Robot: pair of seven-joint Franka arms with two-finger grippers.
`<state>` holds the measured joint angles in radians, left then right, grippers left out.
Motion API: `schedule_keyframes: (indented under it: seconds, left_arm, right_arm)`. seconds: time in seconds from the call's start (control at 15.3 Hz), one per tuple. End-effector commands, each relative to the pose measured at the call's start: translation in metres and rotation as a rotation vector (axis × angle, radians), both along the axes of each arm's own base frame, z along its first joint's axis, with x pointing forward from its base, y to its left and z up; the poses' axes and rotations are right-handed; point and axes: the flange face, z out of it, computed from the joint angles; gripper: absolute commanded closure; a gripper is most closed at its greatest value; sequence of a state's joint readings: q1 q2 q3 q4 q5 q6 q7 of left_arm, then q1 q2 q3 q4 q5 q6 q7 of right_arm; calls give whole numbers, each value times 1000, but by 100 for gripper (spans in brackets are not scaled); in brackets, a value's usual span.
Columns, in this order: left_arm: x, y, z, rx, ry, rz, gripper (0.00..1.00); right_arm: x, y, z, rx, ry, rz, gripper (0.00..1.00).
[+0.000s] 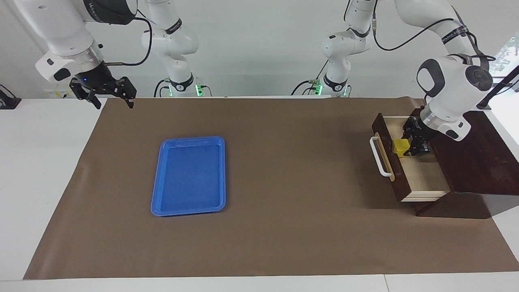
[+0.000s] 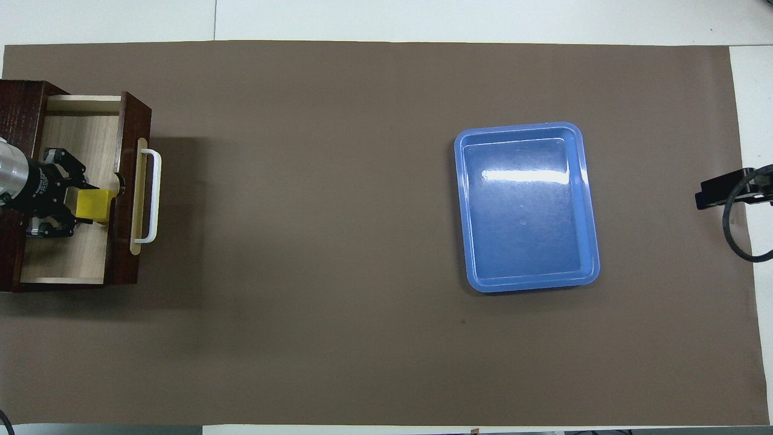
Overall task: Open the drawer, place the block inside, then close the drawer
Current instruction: 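Open the left gripper to release the block in the drawer, then push the drawer closed with the left gripper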
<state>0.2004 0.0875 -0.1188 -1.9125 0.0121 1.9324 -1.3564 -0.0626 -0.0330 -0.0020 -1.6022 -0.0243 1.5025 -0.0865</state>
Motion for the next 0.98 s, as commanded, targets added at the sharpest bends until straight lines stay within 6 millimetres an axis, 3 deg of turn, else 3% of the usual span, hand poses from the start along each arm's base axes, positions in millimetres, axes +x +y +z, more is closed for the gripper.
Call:
schedule_keyframes:
  seconds: [0.0, 0.13, 0.2, 0.46, 0.59, 0.78, 0.91]
  left_arm:
    - [-9, -3, 4, 10, -21, 4, 55]
    - [-9, -4, 4, 9, -18, 4, 6]
    - [-9, -5, 6, 9, -15, 4, 0]
    - [-7, -6, 34, 13, -36, 3, 0]
    - [-5, -13, 61, 9, -35, -4, 0]
    - [1, -50, 94, -16, -14, -52, 0]
    - [6, -91, 97, -21, -19, -45, 0]
  right_arm:
    - [-1, 0, 2, -8, 7, -7, 0]
    - [-1, 0, 2, -8, 9, -7, 0]
    - [-1, 0, 2, -8, 9, -7, 0]
    - [-1, 0, 2, -8, 9, -7, 0]
    - [-1, -1, 2, -8, 9, -8, 0]
    - [-1, -1, 2, -8, 9, -7, 0]
    - [-1, -1, 1, -8, 10, -7, 0]
